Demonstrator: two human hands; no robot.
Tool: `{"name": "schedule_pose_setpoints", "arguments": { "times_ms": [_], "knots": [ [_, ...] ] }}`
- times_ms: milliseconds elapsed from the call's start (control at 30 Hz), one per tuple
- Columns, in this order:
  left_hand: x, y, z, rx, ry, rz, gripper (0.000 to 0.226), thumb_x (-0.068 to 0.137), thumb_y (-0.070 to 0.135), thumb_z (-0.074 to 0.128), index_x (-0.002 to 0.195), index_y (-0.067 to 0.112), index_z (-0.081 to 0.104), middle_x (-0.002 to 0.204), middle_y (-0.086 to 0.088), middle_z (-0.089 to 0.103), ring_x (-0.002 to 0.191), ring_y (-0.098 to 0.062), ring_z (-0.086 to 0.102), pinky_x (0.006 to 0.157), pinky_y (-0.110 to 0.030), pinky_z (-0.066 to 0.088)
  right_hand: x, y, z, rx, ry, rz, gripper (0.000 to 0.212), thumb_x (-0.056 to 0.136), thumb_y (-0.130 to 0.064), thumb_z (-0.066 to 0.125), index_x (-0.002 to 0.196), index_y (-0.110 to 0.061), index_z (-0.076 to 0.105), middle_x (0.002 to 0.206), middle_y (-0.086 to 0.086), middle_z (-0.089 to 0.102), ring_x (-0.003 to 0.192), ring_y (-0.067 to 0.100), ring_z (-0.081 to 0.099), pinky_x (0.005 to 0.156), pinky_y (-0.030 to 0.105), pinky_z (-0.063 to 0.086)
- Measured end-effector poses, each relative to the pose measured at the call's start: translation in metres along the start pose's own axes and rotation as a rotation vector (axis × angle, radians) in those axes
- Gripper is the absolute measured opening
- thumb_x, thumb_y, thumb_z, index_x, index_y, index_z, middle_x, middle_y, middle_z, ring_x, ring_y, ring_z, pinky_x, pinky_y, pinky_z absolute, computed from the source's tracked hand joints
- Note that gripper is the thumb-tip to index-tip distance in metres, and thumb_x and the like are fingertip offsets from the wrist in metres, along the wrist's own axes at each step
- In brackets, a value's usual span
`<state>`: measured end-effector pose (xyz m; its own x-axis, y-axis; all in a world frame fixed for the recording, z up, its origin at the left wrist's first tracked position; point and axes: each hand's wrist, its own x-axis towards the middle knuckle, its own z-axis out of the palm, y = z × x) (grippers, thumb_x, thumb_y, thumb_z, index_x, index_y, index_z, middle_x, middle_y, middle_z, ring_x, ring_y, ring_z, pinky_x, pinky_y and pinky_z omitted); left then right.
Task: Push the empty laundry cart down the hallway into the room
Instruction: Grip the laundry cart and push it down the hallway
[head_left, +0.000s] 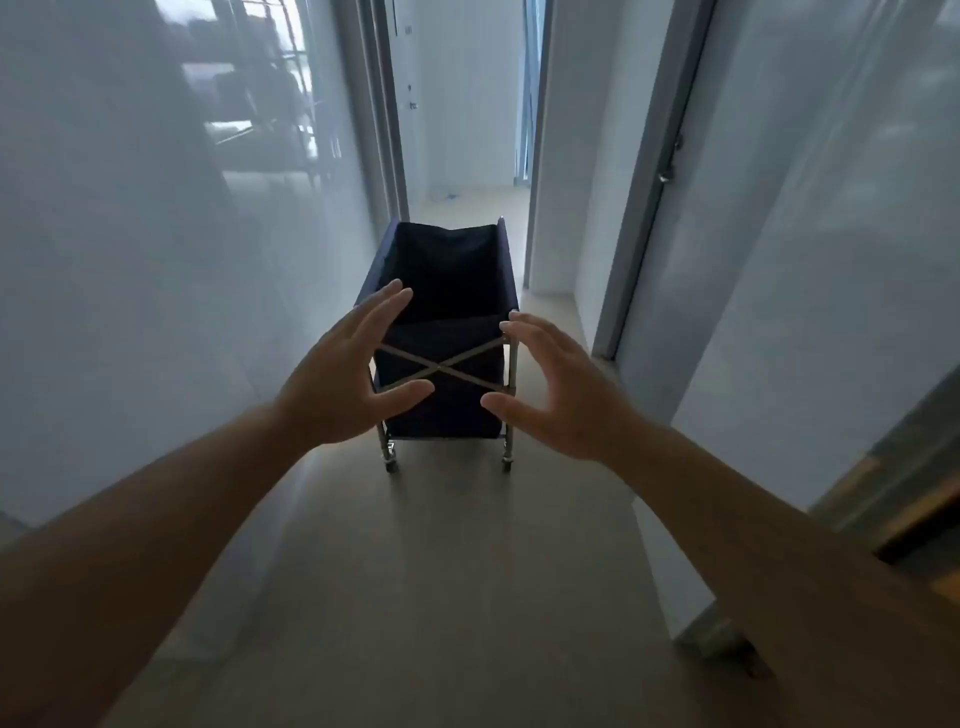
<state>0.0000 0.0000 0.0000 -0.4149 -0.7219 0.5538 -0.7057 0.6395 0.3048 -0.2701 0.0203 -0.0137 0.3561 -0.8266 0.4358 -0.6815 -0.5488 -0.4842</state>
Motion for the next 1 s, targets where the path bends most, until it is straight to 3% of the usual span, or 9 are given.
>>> {"name": "schedule_pose_setpoints", "arguments": {
  "times_ms": [67,233,533,667,1000],
  "knots": [
    [0.017,-0.003,0.015,0.014,-0.003,-0.015,0.090,0.078,0.073,0.052,0.150,0.034,0.017,0.158,0.002,0.025,0.138,-0.006,0.023,0.106,-0.028,0.026,0.011,0.020,-0.004,0.023,-0.006,0.013,0.083,0.079,-0.077,0.049,0.147,-0.034,0.027,0.159,-0.007,0.029,0.143,0.013,0.030,0.112,0.043,0.035],
    [0.048,-0.022,0.045,0.045,-0.039,-0.051,0.090,0.078,0.071,0.056,0.150,0.034,0.016,0.158,0.001,0.024,0.142,-0.017,0.027,0.111,-0.041,0.032,0.038,0.066,-0.004,0.033,-0.021,0.002,0.083,0.079,-0.076,0.049,0.147,-0.033,0.027,0.159,-0.005,0.029,0.143,0.014,0.028,0.113,0.042,0.032],
    [0.088,-0.082,0.075,0.115,-0.060,-0.103,0.090,0.078,0.075,0.052,0.150,0.033,0.017,0.158,-0.002,0.024,0.142,-0.024,0.028,0.109,-0.043,0.033,0.096,0.120,0.015,0.050,-0.052,0.018,0.082,0.080,-0.074,0.050,0.147,-0.032,0.027,0.159,-0.005,0.029,0.144,0.013,0.027,0.113,0.043,0.033],
    [0.105,-0.127,0.087,0.092,-0.108,-0.115,0.089,0.078,0.075,0.051,0.150,0.035,0.017,0.159,0.000,0.022,0.143,-0.027,0.026,0.108,-0.054,0.036,0.134,0.138,0.038,0.049,-0.098,0.035,0.082,0.081,-0.073,0.052,0.147,-0.033,0.026,0.160,-0.007,0.026,0.145,0.014,0.025,0.114,0.046,0.033],
    [0.180,-0.283,0.116,0.002,-0.105,-0.083,0.086,0.080,0.075,0.048,0.149,0.030,0.023,0.157,-0.003,0.027,0.141,-0.025,0.031,0.107,-0.054,0.038,0.263,0.186,0.119,-0.013,-0.086,0.118,0.082,0.081,-0.072,0.054,0.147,-0.033,0.027,0.159,-0.007,0.027,0.144,0.012,0.025,0.112,0.037,0.029]
  ]
}}
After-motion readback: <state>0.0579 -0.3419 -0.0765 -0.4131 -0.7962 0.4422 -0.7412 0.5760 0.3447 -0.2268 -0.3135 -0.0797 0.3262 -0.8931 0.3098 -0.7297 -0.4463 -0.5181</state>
